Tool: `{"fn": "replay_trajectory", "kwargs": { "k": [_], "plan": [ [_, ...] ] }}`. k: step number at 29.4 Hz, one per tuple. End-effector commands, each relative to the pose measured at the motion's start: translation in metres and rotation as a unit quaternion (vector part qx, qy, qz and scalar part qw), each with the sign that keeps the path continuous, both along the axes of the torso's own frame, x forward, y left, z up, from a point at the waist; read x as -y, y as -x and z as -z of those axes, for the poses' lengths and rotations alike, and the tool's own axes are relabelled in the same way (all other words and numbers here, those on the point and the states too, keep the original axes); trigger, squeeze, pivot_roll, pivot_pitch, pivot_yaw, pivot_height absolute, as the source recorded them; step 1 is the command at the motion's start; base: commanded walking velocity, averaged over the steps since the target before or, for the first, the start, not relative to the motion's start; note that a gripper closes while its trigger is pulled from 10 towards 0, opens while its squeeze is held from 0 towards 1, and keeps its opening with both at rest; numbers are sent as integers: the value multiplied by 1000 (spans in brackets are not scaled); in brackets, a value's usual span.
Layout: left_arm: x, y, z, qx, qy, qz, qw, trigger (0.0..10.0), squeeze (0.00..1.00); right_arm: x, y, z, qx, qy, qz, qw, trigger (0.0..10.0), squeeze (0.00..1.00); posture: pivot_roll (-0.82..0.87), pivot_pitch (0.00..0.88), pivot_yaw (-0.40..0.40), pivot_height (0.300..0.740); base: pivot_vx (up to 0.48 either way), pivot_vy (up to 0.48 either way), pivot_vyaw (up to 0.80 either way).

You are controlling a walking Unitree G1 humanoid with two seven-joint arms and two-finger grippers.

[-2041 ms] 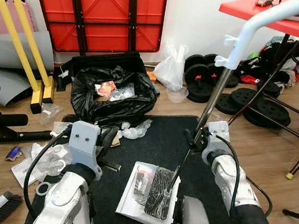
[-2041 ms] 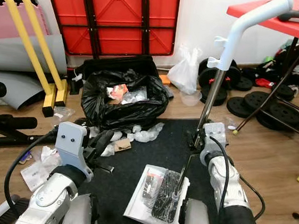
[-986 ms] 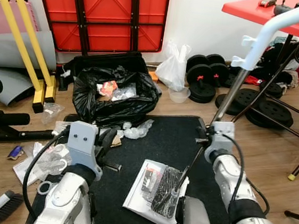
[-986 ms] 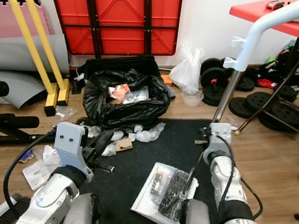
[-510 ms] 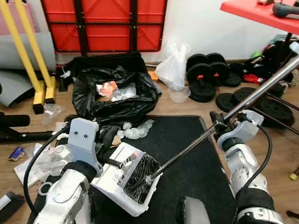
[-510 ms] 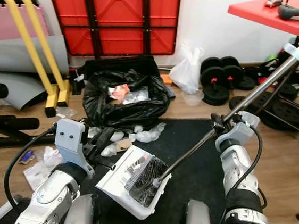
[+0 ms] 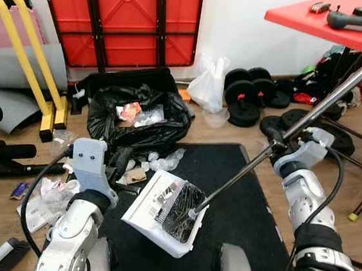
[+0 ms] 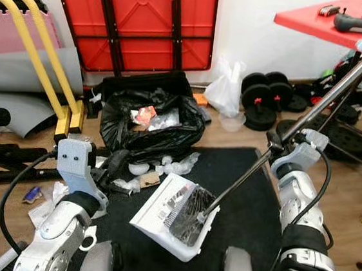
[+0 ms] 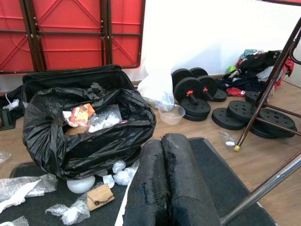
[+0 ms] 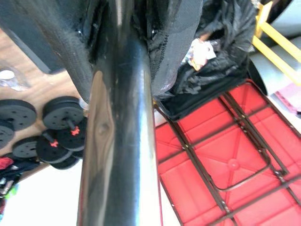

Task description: Sweep floor

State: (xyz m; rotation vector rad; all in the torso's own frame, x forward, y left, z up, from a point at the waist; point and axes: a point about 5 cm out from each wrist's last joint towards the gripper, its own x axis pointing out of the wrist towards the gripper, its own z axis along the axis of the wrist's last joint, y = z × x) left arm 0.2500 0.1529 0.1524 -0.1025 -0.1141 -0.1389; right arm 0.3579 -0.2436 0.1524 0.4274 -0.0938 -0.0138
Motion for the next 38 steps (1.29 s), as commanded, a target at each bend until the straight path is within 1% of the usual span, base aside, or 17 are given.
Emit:
{"fn": "replay_trajectory", "kwargs": {
  "k": [1,6,8,9,10,11,14,18,24,25,29,33,36,37,38],
  "plan": [
    [-6,-3,4,-15,12,-33,999,10000,0,-1,-5,-30,63,-22,-10,998,10000,0,-106,0,-30,551,0,0,0],
    [-9,-5,4,-16,15,-44,999,10000,0,-4,-5,-33,70,-16,-21,997,10000,0,-108,0,-31,566,0,0,0],
    [-11,-7,4,-19,17,-50,998,10000,0,-8,-4,-37,79,8,-37,996,10000,0,-112,0,-32,576,0,0,0],
    [-11,-7,4,-19,17,-50,998,10000,0,-8,-4,-37,79,8,-37,996,10000,0,-112,0,-32,576,0,0,0],
    [-13,-9,5,-23,21,-56,998,10000,0,-13,-3,-40,87,38,-56,994,10000,0,-115,0,-38,586,0,0,0],
    [-13,-9,5,-23,21,-56,998,10000,0,-13,-3,-40,87,38,-56,994,10000,0,-115,0,-38,586,0,0,0],
    [-13,-10,7,-27,24,-63,997,10000,0,-22,-1,-45,100,86,-87,987,10000,0,-119,0,-43,601,0,0,0],
    [-13,-11,8,-29,27,-65,997,10000,0,-26,0,-49,108,108,-101,983,10000,0,-119,0,-46,616,0,0,0],
    [-13,-11,8,-34,33,-65,997,10000,0,-29,-1,-54,115,115,-108,981,10000,0,-118,0,-50,636,0,0,0],
    [-12,-12,10,-42,30,-59,997,10000,0,-30,-1,-55,118,114,-112,980,10000,0,-117,0,-51,646,-480,0,0],
    [-10,-12,9,-39,24,-57,997,10000,0,-32,0,-56,120,114,-115,980,10000,0,-117,0,-51,656,-480,0,0],
    [-12,-12,8,-34,31,-61,997,10000,0,-34,1,-58,125,112,-121,978,10000,0,-120,0,-46,681,0,0,0],
    [-12,-12,8,-33,33,-62,997,10000,0,-34,1,-58,125,112,-121,978,10000,0,-120,0,-45,686,0,0,0],
    [-12,-13,10,-44,30,-62,997,10000,0,-34,1,-58,125,112,-121,978,10000,0,-120,0,-46,691,0,0,0],
    [-12,-13,10,-44,30,-62,997,10000,0,-34,1,-58,125,112,-121,978,10000,0,-120,0,-46,691,0,0,0]
  ]
}}
